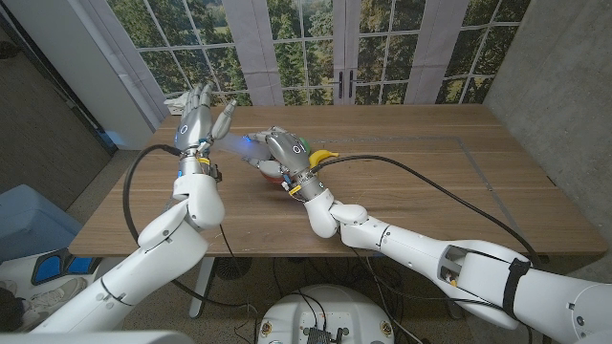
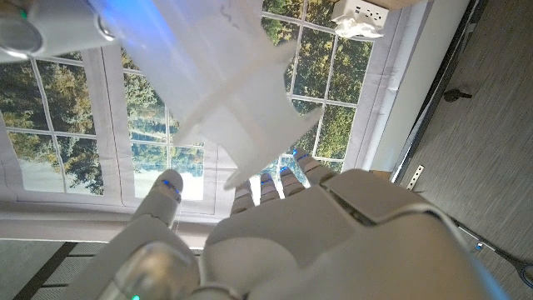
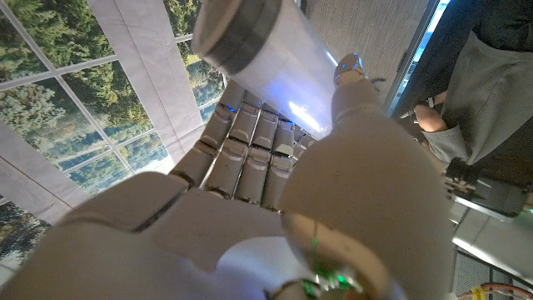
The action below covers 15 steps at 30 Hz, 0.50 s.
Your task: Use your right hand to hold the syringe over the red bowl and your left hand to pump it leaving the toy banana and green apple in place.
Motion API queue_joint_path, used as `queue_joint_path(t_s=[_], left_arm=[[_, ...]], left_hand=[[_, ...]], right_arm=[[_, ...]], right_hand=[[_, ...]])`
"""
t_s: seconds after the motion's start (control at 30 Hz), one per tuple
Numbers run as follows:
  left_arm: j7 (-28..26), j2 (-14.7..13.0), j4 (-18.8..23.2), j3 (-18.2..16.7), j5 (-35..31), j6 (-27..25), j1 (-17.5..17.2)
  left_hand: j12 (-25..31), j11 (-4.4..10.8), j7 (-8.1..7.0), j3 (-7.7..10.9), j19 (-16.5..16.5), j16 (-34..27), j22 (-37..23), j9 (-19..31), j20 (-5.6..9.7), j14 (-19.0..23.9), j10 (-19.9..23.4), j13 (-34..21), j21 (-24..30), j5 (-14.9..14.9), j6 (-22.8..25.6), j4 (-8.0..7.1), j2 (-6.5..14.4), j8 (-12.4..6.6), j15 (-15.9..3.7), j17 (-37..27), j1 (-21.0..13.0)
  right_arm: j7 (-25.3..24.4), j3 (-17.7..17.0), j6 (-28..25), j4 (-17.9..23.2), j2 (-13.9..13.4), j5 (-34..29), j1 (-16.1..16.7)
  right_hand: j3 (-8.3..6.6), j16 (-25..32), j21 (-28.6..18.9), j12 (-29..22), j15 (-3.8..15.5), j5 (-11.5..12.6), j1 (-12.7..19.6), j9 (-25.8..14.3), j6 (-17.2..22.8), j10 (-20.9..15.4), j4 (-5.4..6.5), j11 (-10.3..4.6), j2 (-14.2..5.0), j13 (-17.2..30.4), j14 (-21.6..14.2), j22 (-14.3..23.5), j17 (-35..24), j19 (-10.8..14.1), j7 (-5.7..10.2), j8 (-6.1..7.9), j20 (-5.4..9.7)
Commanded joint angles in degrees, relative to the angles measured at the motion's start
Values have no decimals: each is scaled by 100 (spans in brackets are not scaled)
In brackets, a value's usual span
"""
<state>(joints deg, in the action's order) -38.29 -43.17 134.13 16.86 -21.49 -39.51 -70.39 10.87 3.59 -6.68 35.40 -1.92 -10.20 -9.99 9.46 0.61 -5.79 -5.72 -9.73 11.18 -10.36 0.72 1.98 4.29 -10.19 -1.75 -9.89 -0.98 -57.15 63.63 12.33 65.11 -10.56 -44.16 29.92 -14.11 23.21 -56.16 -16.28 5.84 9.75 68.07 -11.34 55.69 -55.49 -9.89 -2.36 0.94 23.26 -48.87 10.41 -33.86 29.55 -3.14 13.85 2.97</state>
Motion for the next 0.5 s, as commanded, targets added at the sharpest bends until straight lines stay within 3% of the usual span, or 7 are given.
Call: queue_joint_path(t_s=[0.03,0.5], left_arm=[[-268,197,-131,-482,277,1144,-404],[-269,503,-379,-949,672,2535,-726]], left_hand=[[30,2,-49,-28,0,-48,-13,30,-57,39,25,-26,26,13,15,-1,30,-35,-209,-16,89],[38,14,-87,-60,42,-51,-12,29,-85,77,65,-27,36,8,60,-2,-9,-36,-202,-16,92]], right_arm=[[-92,-8,-64,-193,60,76,-44],[-280,-72,-250,-212,31,119,-50]], right_hand=[[-88,-10,-48,-4,742,31,567,-21,1168,-829,69,-780,-631,16,-37,0,-30,-38,1096,36,486],[-94,-22,-75,10,752,34,572,-22,1170,-844,66,-782,-631,25,-46,-3,-40,-46,1097,32,494]])
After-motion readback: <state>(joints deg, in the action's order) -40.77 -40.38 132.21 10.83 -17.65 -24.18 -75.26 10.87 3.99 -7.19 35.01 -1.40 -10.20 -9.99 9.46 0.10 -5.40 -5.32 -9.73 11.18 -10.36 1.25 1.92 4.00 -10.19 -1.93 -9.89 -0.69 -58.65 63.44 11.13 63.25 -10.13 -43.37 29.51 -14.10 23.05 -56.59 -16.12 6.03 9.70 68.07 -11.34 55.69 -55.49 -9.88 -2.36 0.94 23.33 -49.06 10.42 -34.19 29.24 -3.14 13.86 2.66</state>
